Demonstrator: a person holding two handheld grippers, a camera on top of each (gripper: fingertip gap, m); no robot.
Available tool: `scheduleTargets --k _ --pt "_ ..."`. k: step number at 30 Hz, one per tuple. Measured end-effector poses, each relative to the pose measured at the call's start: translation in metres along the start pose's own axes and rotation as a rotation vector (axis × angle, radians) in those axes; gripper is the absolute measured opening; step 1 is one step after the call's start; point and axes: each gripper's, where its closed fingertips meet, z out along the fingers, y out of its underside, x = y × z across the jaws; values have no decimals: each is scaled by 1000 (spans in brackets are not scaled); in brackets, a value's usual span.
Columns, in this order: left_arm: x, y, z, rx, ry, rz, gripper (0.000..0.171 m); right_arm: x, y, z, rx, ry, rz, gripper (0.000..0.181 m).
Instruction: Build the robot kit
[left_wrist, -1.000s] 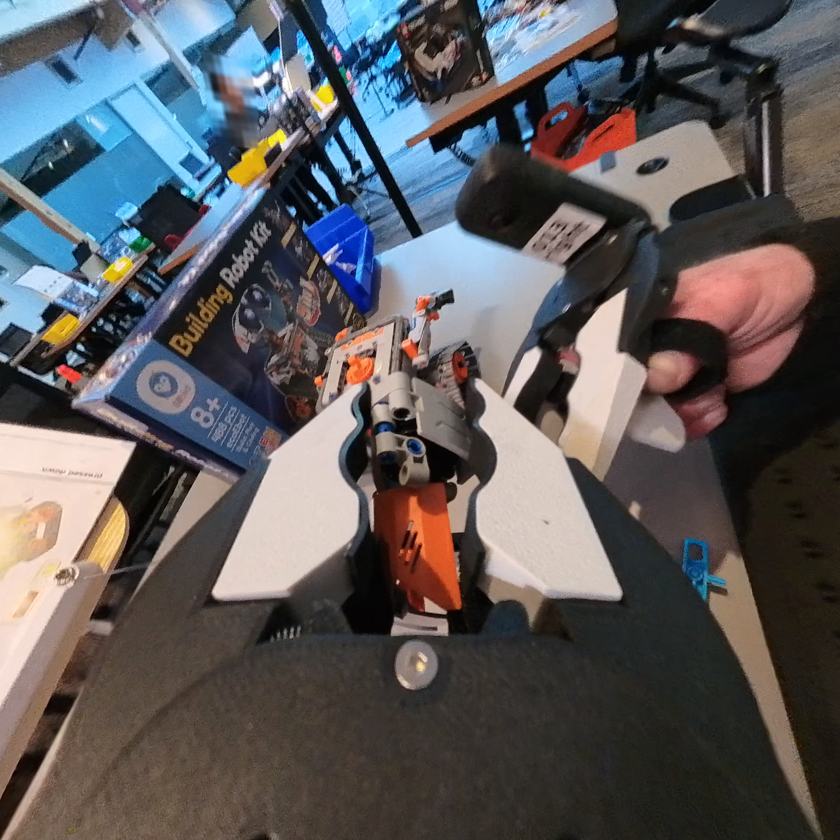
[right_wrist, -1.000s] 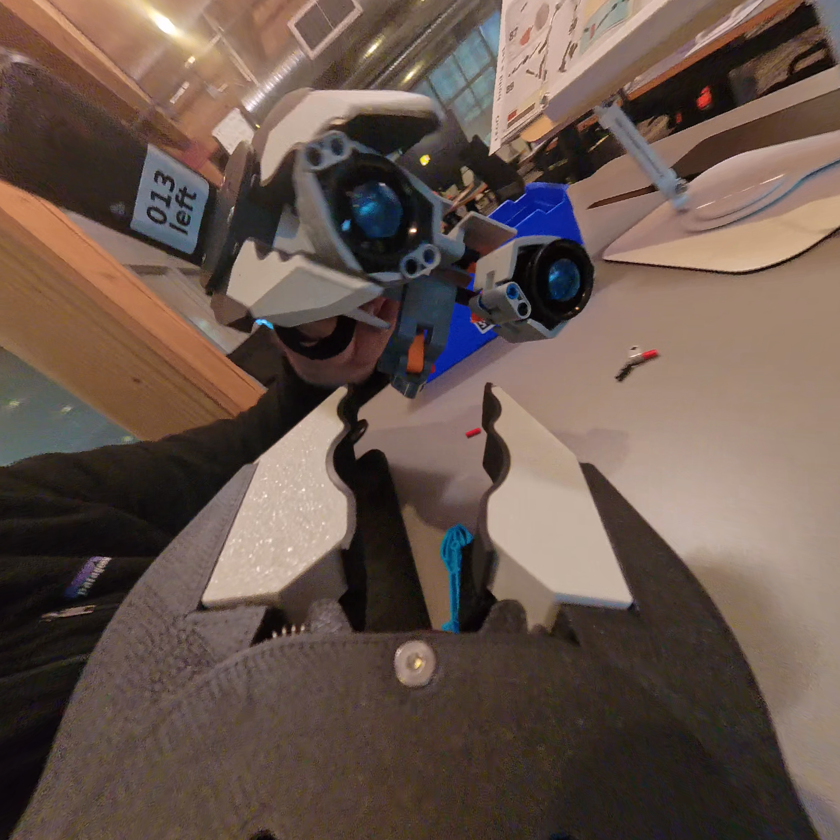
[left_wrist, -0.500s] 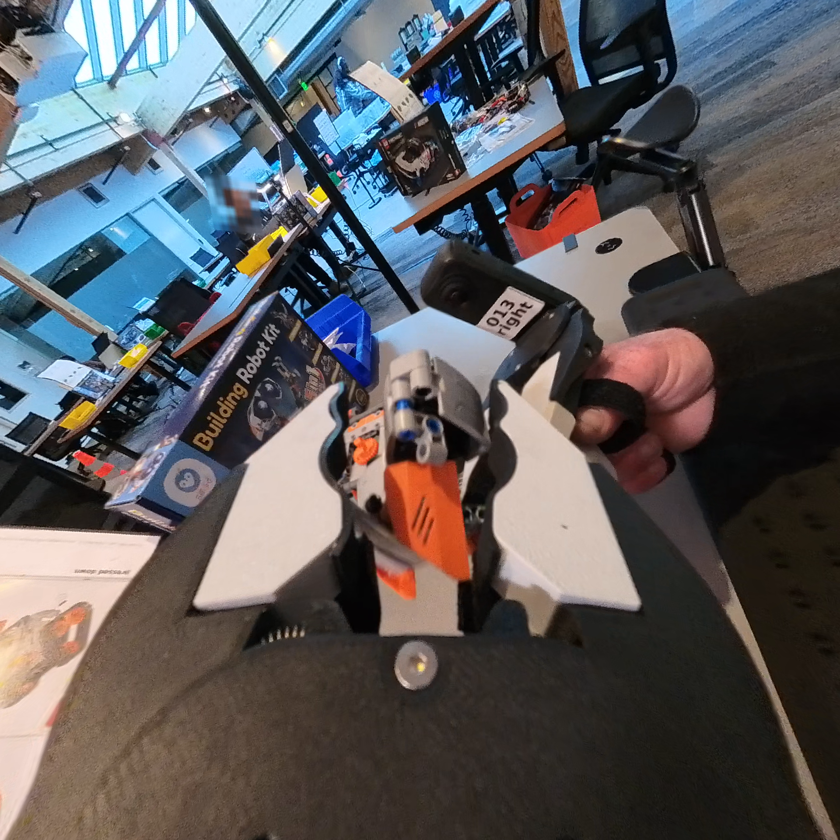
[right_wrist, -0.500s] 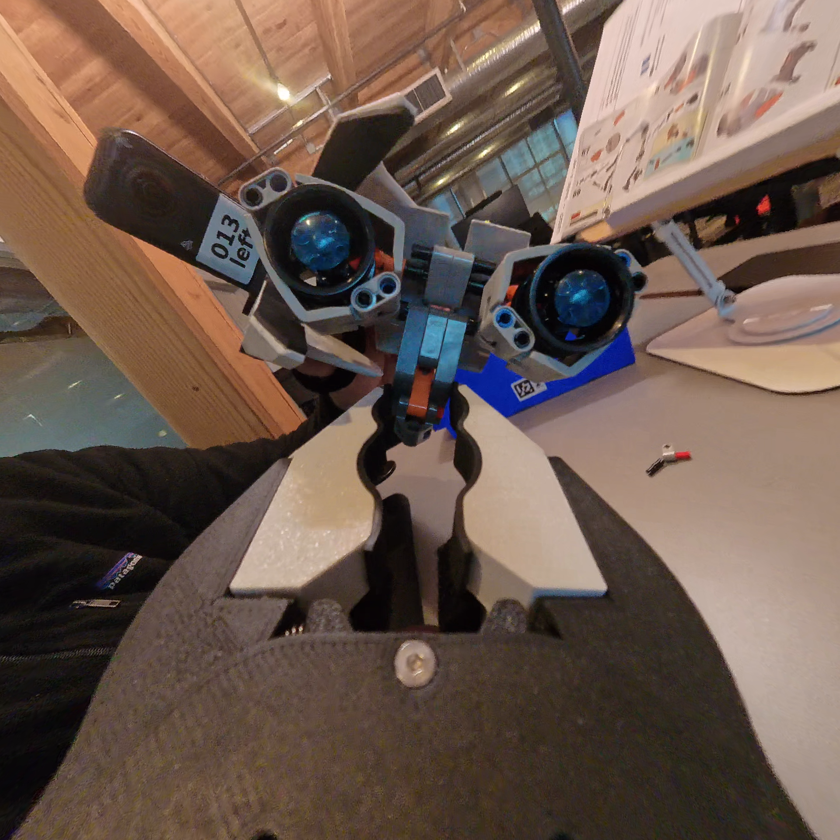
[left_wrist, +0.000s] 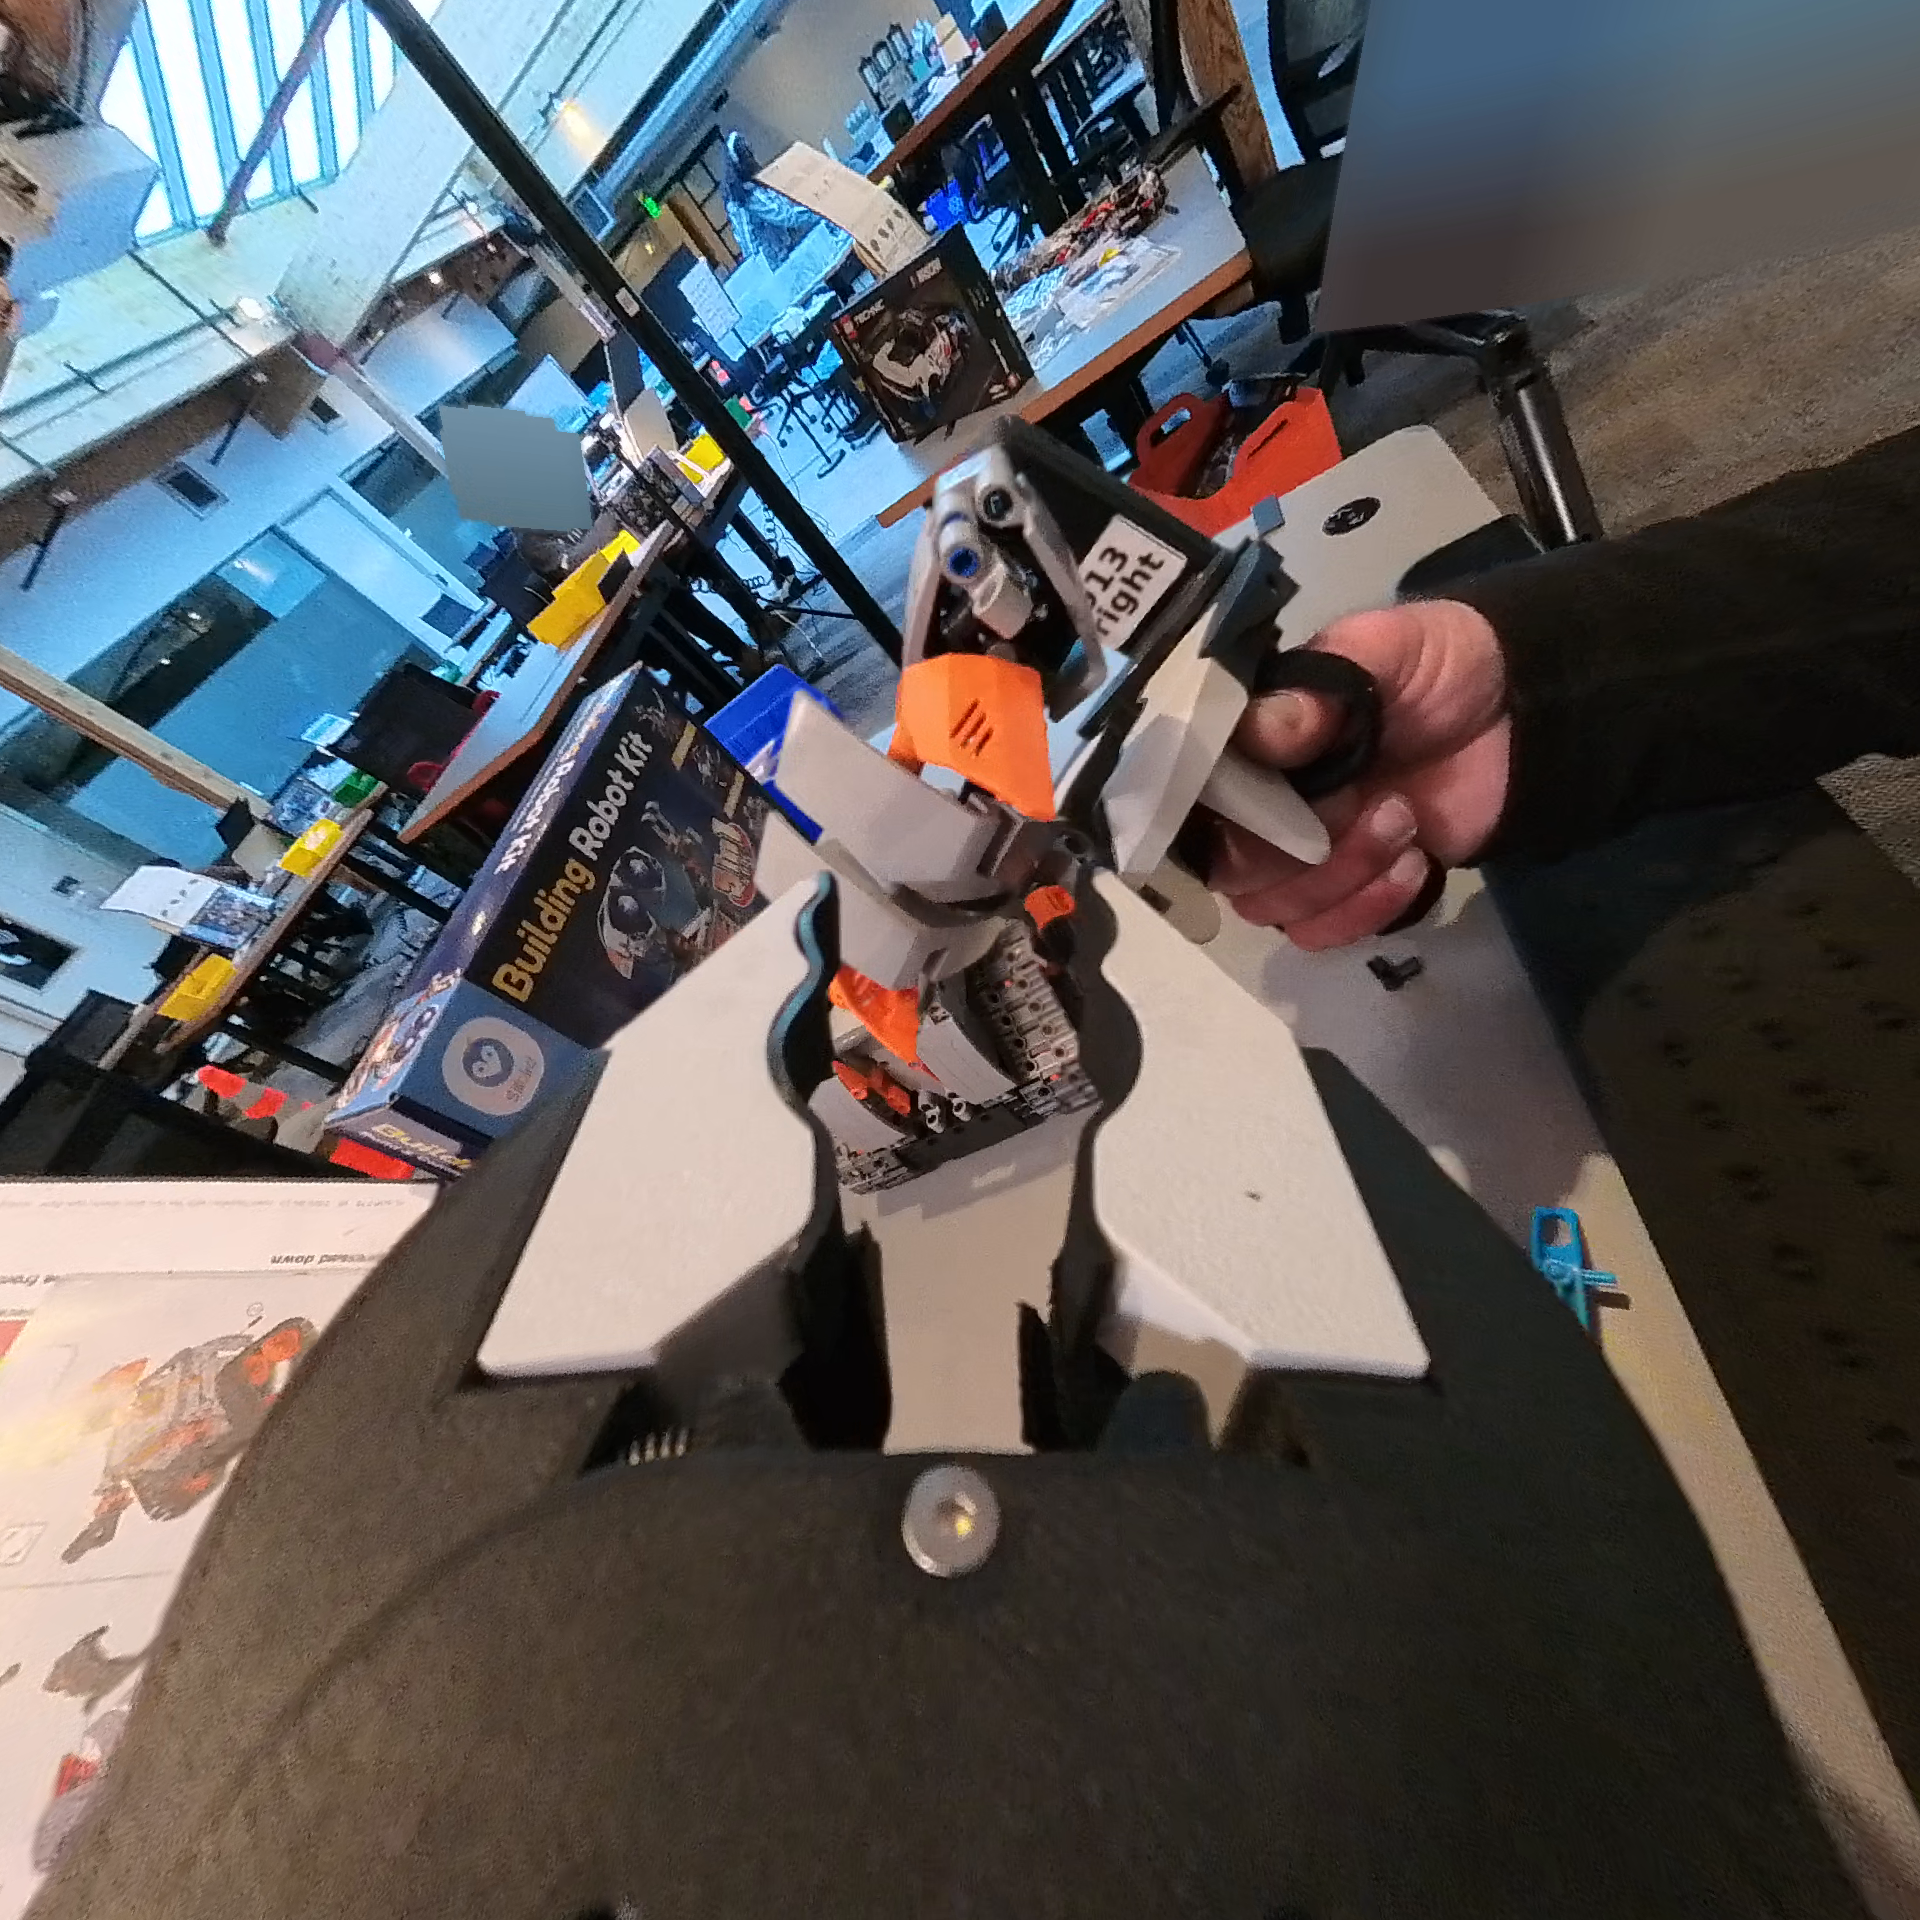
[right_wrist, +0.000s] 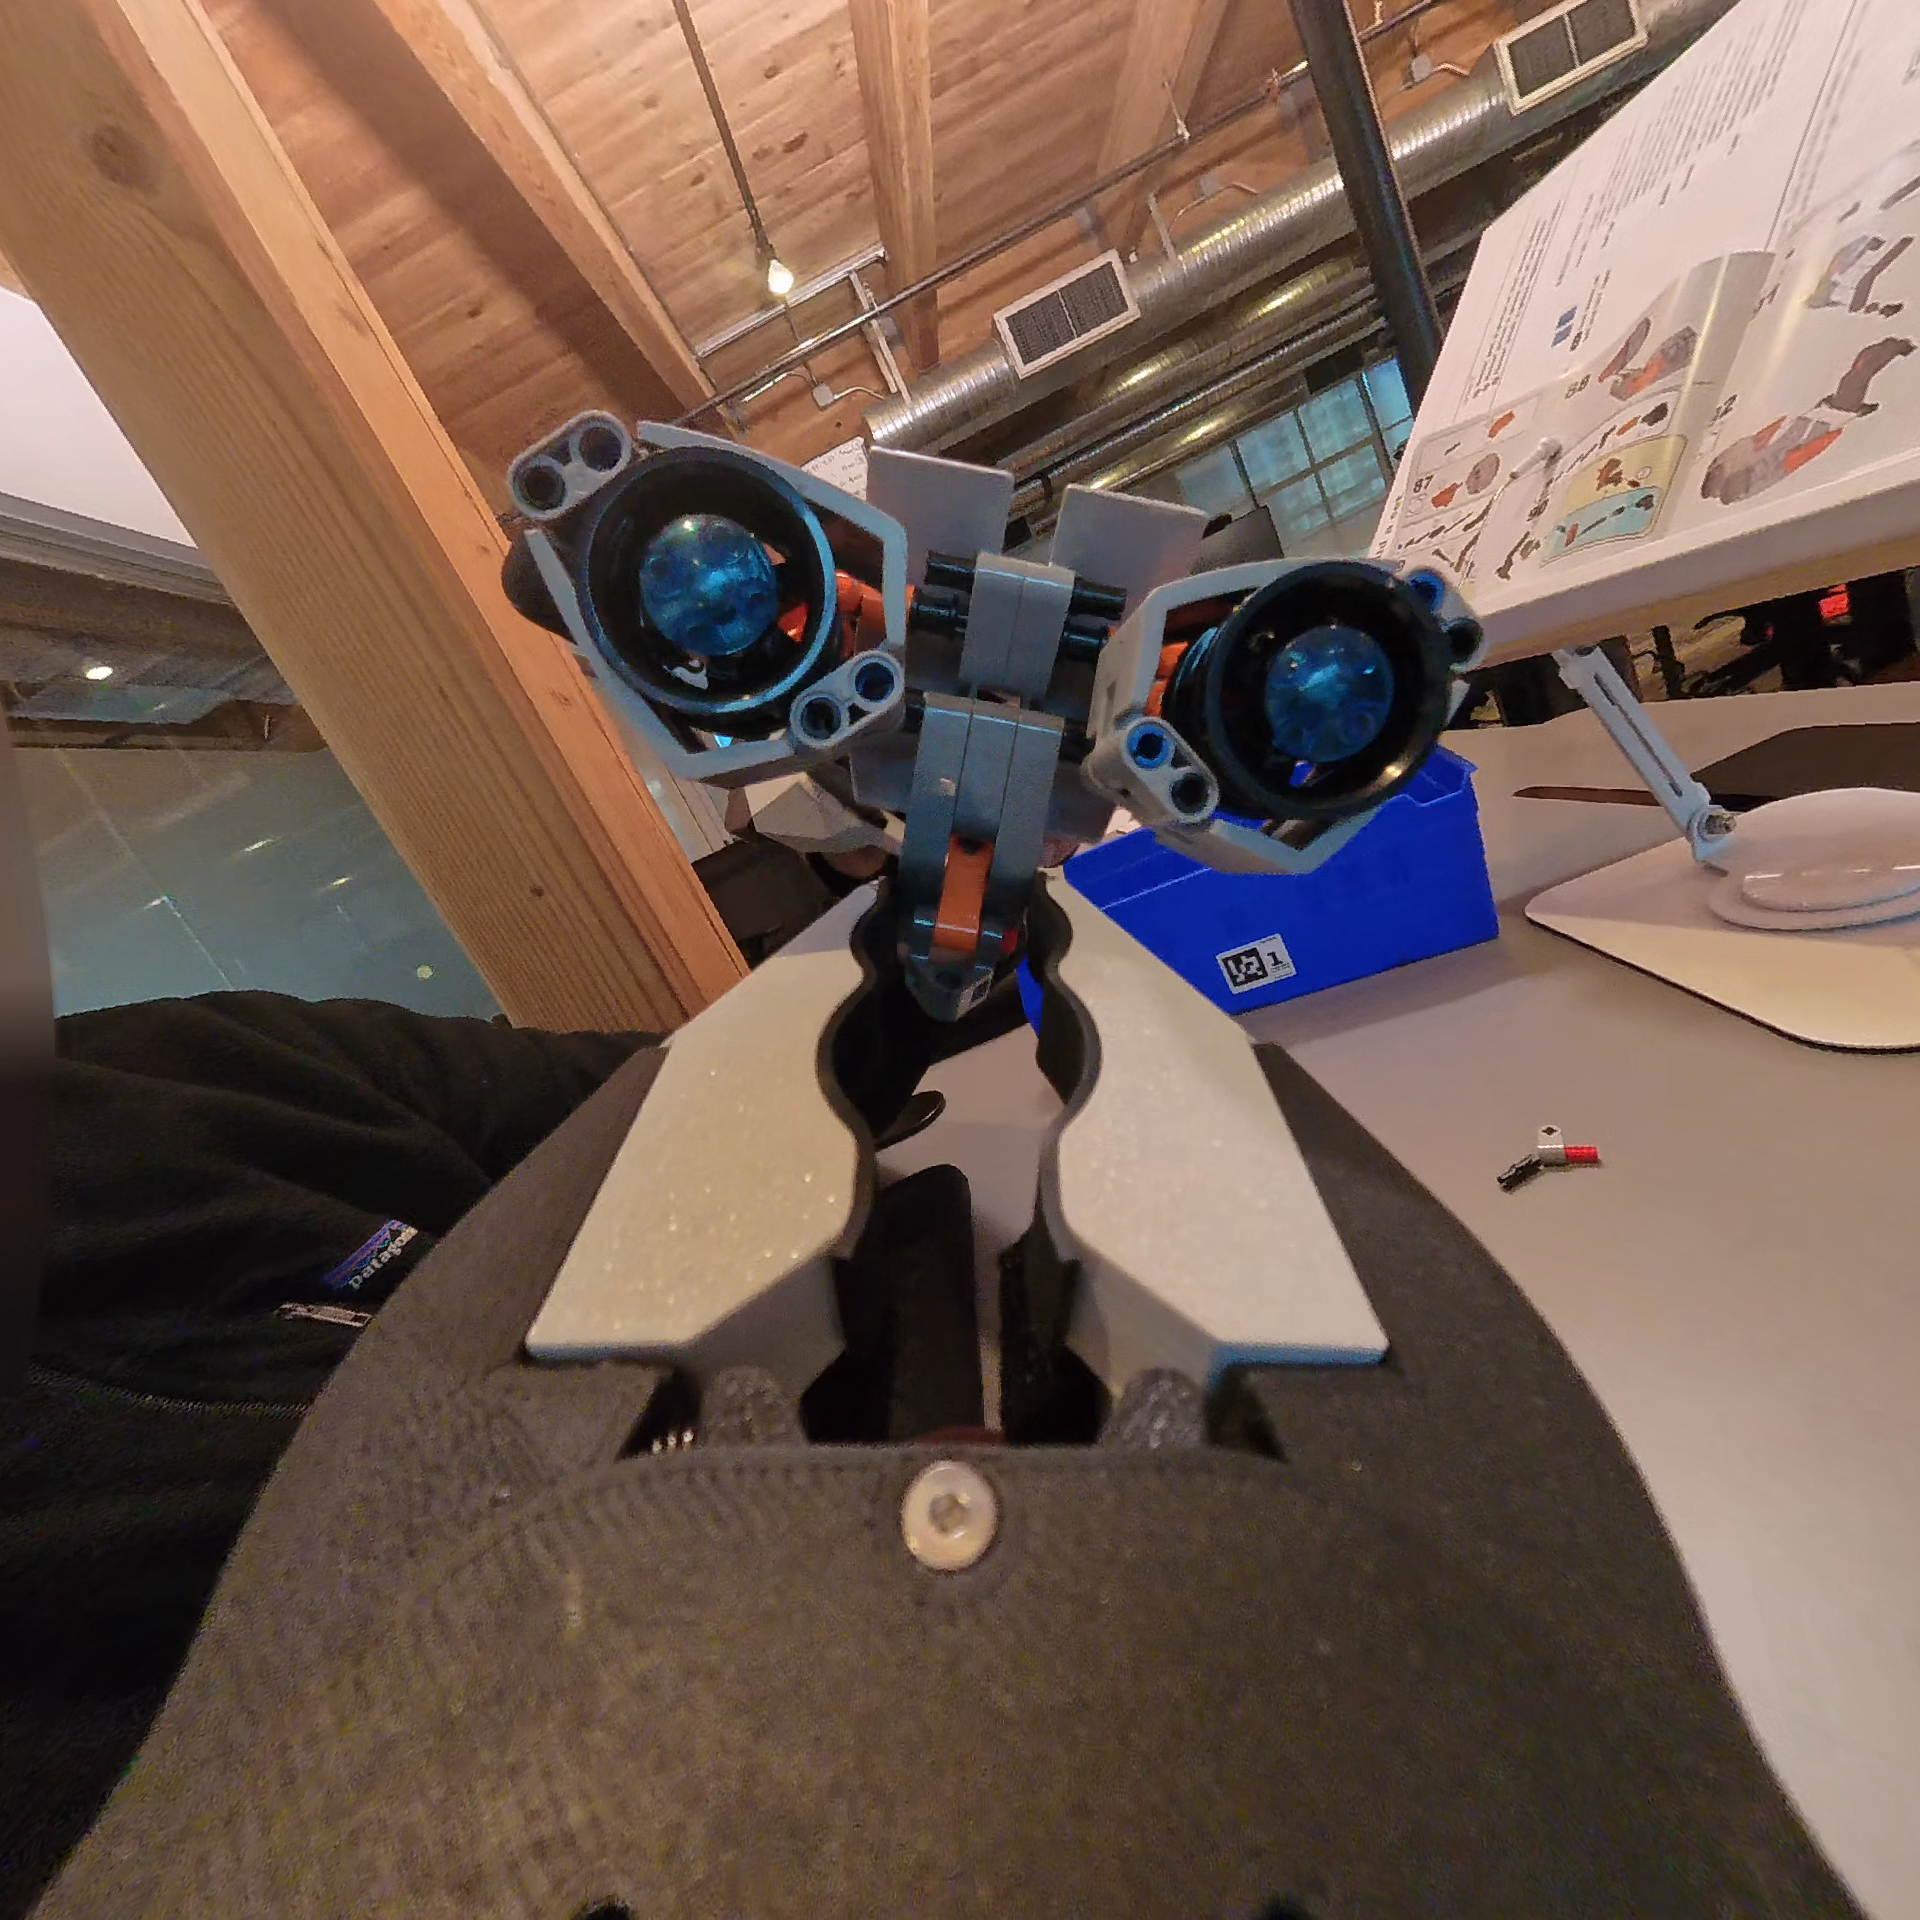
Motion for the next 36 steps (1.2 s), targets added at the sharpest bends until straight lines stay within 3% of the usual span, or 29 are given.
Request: scheduleTargets --k 8,13,19,25,28,36 --pt "-1 -1 9 -62 -47 171 41 -2 6 -2 -109 16 -33 23" --pt "4 -3 14 -25 7 138 45 -6 8 -1 -180 -4 -30 23" --pt "2 1 12 0 41 107 34 -1 7 2 -234 29 -46 23" --pt "-9 6 3 -20 25 124 65 -2 16 5 -290 -22 -30 23" --pt "3 8 4 -63 106 182 74 -8 28 4 -366 -85 -15 23" --pt "36 18 9 -173 323 250 63 -14 51 0 -527 -166 -16 23"
